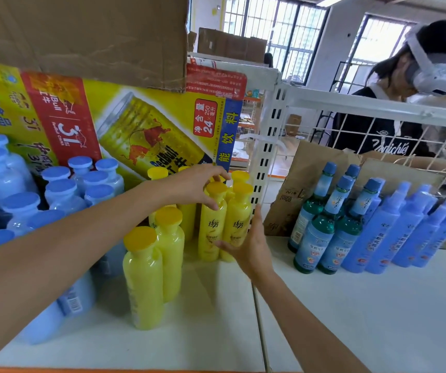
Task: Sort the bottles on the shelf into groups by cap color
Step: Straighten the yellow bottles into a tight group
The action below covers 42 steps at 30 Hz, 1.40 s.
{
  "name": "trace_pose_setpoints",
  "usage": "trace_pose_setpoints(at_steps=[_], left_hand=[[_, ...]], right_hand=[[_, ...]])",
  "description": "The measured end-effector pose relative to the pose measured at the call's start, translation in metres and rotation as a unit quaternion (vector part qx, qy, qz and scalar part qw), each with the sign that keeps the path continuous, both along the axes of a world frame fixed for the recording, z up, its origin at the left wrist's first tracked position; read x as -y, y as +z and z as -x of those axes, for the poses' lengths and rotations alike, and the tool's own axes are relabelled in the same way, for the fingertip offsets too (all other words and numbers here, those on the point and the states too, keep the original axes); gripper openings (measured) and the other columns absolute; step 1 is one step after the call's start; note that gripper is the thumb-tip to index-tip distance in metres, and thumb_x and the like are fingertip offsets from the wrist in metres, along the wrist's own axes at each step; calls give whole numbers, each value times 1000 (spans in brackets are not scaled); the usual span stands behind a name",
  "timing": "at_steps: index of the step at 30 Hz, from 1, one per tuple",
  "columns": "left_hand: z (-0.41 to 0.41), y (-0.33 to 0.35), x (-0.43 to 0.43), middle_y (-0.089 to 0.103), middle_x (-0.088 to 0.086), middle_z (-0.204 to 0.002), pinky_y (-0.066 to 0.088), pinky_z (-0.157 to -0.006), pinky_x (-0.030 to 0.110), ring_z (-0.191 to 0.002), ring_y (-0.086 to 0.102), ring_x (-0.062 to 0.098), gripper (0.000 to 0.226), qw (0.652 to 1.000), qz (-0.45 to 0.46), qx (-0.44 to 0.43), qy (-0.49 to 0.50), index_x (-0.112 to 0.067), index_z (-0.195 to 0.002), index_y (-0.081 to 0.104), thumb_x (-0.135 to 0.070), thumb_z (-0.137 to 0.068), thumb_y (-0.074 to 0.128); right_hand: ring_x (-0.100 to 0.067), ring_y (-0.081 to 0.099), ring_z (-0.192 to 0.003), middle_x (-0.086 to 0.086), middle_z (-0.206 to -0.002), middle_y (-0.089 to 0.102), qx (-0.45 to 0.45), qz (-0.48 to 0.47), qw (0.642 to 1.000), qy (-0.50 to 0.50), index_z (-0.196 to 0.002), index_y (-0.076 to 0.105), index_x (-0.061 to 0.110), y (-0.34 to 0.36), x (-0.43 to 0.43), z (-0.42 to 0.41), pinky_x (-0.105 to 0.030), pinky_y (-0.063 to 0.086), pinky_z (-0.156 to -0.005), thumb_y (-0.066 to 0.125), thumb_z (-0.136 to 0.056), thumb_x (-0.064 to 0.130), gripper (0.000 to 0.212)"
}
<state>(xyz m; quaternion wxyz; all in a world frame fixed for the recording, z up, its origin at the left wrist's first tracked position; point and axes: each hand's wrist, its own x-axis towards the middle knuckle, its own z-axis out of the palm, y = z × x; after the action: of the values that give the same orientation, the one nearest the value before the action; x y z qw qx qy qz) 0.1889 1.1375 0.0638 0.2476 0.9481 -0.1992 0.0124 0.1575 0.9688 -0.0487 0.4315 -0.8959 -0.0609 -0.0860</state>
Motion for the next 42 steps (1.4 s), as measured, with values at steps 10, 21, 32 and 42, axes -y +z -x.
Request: trace_pose_setpoints(at_steps=[10, 21, 32, 42], left_hand=[[18, 21, -47, 57, -1, -116, 46, -84, 31, -97, 55, 12, 36, 993, -8, 98, 59, -19, -117, 57, -28, -83, 65], [19, 3, -88, 57, 6, -112, 41, -83, 31, -102, 53, 20, 29, 977, -69, 120, 161, -17, -111, 61, -31, -86, 60], [36, 8, -91, 61, -3, -109, 50, -84, 32, -96, 59, 13, 47, 998, -7, 2, 65, -20, -115, 61, -38, -73, 73], [36, -1, -88, 54, -9, -103, 49, -82, 29, -97, 54, 13, 45, 997, 3, 21, 76, -20, -113, 57, -34, -74, 74]], right_hand=[[-20, 22, -139, 0, -151, 24, 115, 194, 968, 111, -145, 19, 24, 93, 3, -2, -39, 24, -113, 64, -78, 50, 85], [-18, 45, -123, -1, -134, 49, 123, 260, 929, 232, -130, 49, 23, 129, -46, -31, -33, 37, -99, 63, -85, 34, 48], [-23, 43, -126, -4, -138, 44, 103, 362, 898, 229, -135, 42, 24, 124, -77, -58, -40, 42, -99, 62, -86, 30, 53], [-29, 49, -112, -9, -125, 45, 107, 391, 887, 221, -127, 46, 21, 122, -94, -70, -38, 44, -90, 68, -82, 27, 51]])
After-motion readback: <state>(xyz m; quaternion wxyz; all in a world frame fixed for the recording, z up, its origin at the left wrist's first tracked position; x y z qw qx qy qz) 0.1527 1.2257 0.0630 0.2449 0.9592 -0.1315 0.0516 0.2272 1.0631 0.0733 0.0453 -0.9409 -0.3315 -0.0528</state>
